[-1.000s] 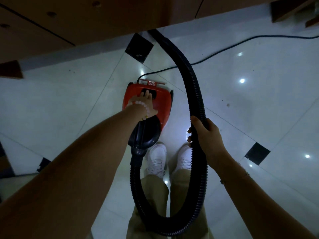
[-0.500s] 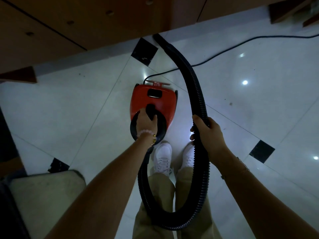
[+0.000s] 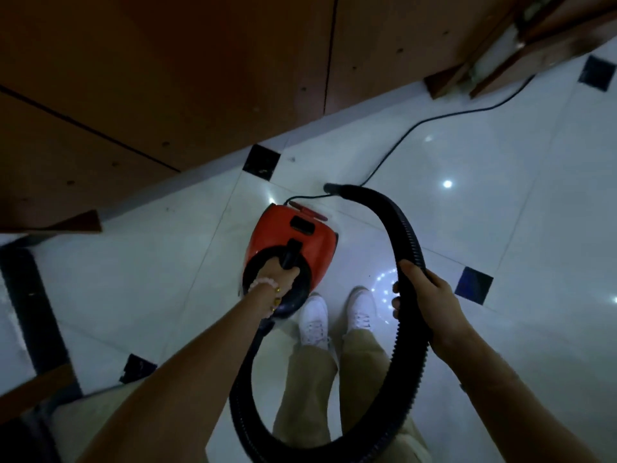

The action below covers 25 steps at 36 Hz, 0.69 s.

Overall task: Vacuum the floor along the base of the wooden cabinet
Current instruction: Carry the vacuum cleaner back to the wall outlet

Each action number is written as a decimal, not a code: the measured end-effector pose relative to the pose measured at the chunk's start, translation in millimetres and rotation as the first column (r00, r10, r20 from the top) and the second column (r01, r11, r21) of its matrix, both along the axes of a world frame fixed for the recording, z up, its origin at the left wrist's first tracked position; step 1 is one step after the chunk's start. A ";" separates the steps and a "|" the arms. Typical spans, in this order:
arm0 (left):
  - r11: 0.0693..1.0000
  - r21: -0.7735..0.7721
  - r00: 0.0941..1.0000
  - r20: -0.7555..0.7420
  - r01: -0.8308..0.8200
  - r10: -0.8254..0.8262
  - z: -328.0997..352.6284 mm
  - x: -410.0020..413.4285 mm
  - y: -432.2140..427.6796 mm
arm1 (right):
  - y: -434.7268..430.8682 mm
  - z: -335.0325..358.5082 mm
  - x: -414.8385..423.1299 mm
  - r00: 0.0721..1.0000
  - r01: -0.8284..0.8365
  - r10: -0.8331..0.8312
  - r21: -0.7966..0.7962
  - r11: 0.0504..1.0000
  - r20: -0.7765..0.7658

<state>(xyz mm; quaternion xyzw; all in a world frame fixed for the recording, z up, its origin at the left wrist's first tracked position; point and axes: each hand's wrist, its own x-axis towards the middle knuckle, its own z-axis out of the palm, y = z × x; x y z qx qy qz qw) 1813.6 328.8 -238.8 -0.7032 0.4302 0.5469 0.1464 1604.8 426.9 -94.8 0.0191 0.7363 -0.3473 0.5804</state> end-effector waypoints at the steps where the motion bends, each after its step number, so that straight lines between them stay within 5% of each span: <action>1: 1.000 -0.020 0.999 -0.034 0.000 0.000 24.1 -3.3 2.7 | 7.1 14.4 -3.5 0.999 0.032 -0.032 0.001 0.999 0.027; 8: 0.997 -0.082 0.982 -0.187 -0.007 -0.008 154.1 -25.3 28.9 | 58.7 116.0 -28.2 0.979 0.194 -0.190 -0.055 0.980 0.071; 17: 0.995 -0.102 0.971 -0.235 0.023 -0.047 236.1 -66.0 62.7 | 103.3 201.4 -74.4 0.969 0.246 -0.246 -0.111 0.963 0.010; 25: 0.976 -0.192 0.947 -0.285 0.099 -0.151 310.8 -114.9 76.0 | 137.7 254.9 -123.7 0.934 0.354 -0.340 -0.173 0.919 0.107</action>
